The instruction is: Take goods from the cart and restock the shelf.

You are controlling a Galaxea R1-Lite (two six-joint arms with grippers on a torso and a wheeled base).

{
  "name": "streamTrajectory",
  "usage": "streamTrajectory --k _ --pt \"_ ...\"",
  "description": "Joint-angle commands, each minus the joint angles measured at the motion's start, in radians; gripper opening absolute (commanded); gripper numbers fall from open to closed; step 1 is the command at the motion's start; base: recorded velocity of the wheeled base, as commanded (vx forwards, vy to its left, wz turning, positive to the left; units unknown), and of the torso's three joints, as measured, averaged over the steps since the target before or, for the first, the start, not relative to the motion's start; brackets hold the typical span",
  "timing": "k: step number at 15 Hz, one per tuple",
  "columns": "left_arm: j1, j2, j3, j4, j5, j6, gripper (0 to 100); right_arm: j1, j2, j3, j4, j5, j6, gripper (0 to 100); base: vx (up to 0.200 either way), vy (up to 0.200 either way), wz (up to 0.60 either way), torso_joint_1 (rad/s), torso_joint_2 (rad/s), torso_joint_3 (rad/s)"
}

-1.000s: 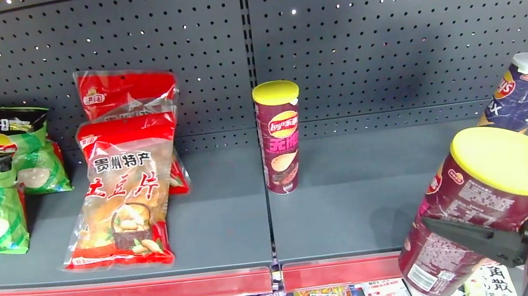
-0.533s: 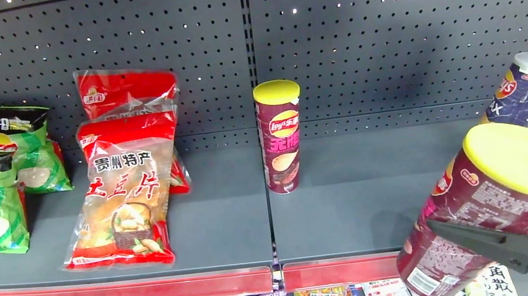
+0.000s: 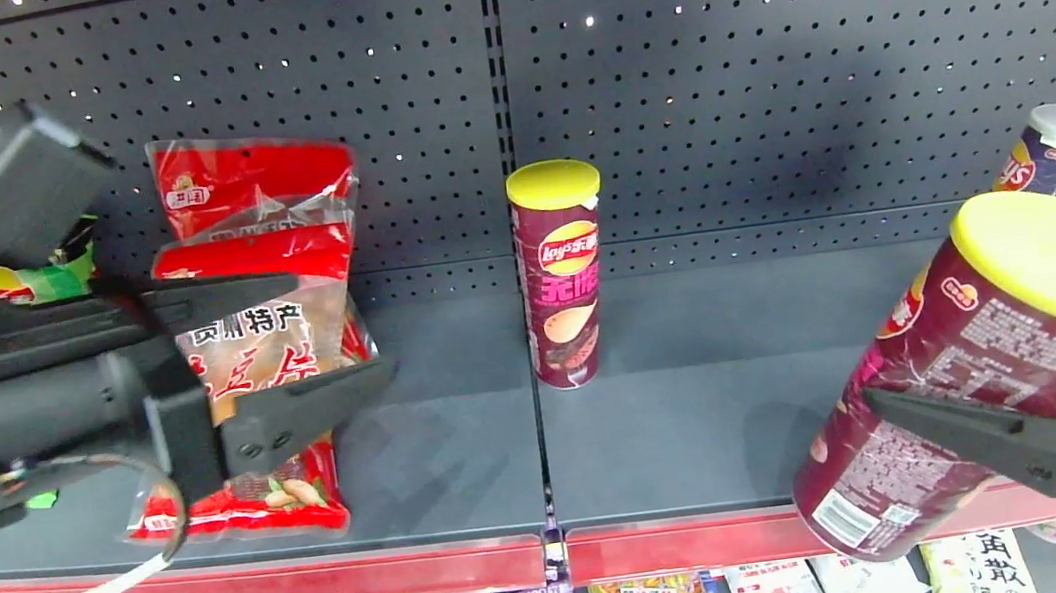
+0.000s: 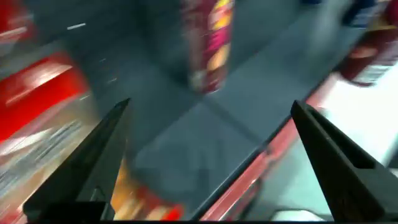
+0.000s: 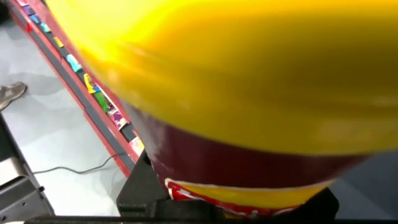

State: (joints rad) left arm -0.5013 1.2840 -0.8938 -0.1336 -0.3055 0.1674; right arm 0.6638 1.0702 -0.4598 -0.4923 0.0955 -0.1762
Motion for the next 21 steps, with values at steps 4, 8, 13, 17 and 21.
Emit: streamTrajectory --k 4,8,13,17,21 --pt "-0.003 0.345 -0.128 -0.142 -0.086 0.066 100 -0.033 0.001 -0.008 0.0 0.003 0.0 0 0.0 0.0 0.0 0.0 0.0 0.0" --pt "-0.002 0.457 -0.224 -0.17 -0.083 0.075 100 -0.035 0.007 -0.007 0.0 0.003 0.001 0 0.0 0.0 0.0 0.0 0.0 0.0" --pt "-0.005 0.525 -0.303 -0.17 -0.078 0.076 100 -0.041 0.005 -0.007 0.0 0.003 0.001 0 0.0 0.0 0.0 0.0 0.0 0.0" --pt "-0.025 0.554 -0.335 -0.17 -0.075 0.076 100 -0.046 0.005 -0.005 0.0 0.003 0.001 0 0.0 0.0 0.0 0.0 0.0 0.0" --pt "-0.028 0.623 -0.433 -0.17 -0.061 0.076 100 -0.047 0.005 -0.007 0.0 0.003 0.001 0 0.0 0.0 0.0 0.0 0.0 0.0"
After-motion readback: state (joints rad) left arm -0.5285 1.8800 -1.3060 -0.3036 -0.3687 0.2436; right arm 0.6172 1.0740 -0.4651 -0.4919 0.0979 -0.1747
